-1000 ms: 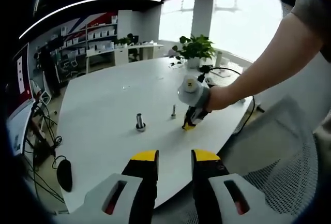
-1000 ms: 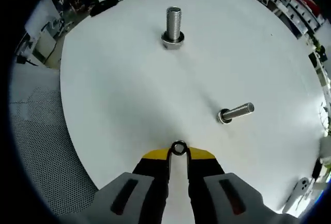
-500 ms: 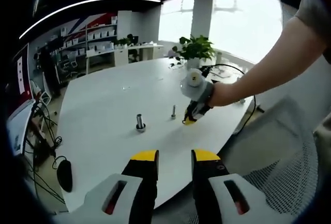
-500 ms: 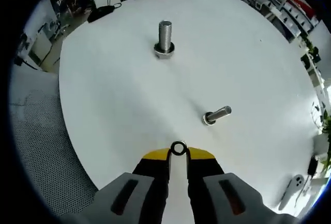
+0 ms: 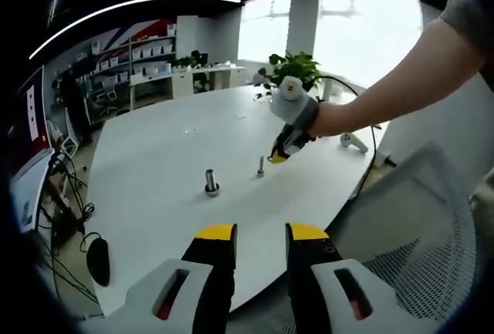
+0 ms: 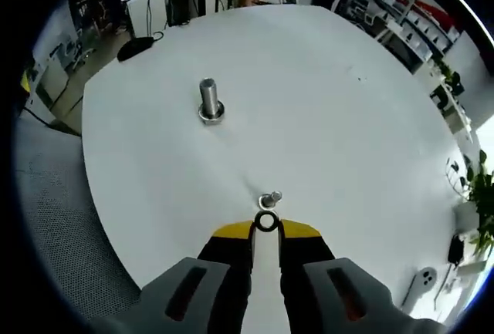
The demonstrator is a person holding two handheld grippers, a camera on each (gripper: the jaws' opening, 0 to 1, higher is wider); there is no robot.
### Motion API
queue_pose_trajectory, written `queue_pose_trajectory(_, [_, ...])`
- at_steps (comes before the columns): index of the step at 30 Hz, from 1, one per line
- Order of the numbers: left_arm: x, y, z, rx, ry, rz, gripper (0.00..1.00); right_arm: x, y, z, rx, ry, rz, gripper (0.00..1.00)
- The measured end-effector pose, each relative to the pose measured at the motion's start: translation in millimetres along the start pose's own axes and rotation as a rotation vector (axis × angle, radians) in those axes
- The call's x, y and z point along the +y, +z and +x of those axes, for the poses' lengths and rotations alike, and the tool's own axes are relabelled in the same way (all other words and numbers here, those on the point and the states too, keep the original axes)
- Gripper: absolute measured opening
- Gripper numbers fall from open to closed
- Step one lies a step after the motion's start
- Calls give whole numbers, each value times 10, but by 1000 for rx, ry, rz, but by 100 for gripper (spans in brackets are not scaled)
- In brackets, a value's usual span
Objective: Place the washer onto the threaded stud by aligning its center hole with the stud, sliding it down to the base, and recovering from edge contact or off-axis alignment until the washer reaches the visible bottom stop.
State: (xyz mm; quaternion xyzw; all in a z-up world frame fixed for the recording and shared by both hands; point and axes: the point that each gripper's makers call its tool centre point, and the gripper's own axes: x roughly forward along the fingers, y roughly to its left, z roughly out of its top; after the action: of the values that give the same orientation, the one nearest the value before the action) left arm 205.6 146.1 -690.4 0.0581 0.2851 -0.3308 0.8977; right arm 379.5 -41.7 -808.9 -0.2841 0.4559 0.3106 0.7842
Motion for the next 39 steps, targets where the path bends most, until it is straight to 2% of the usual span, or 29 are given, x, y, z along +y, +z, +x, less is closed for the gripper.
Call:
queue_pose_trajectory(3, [-13,-9,8,6,-6,3,23,16,45,-17,-4,-8,-40,14])
queue_pose_trajectory(14, [-6,-24,11,14,-1,2,23,-82,125,18,0,-14,-68,14])
queue_pose_trajectory(19, [-3,-21,13,12,-1,1,23,-90,134,12,-11,-14,-43,14])
queue_pose_trajectory(39, [-3,-38,22,22,-5,-2,23,-76,108,143,22,23,-30,14])
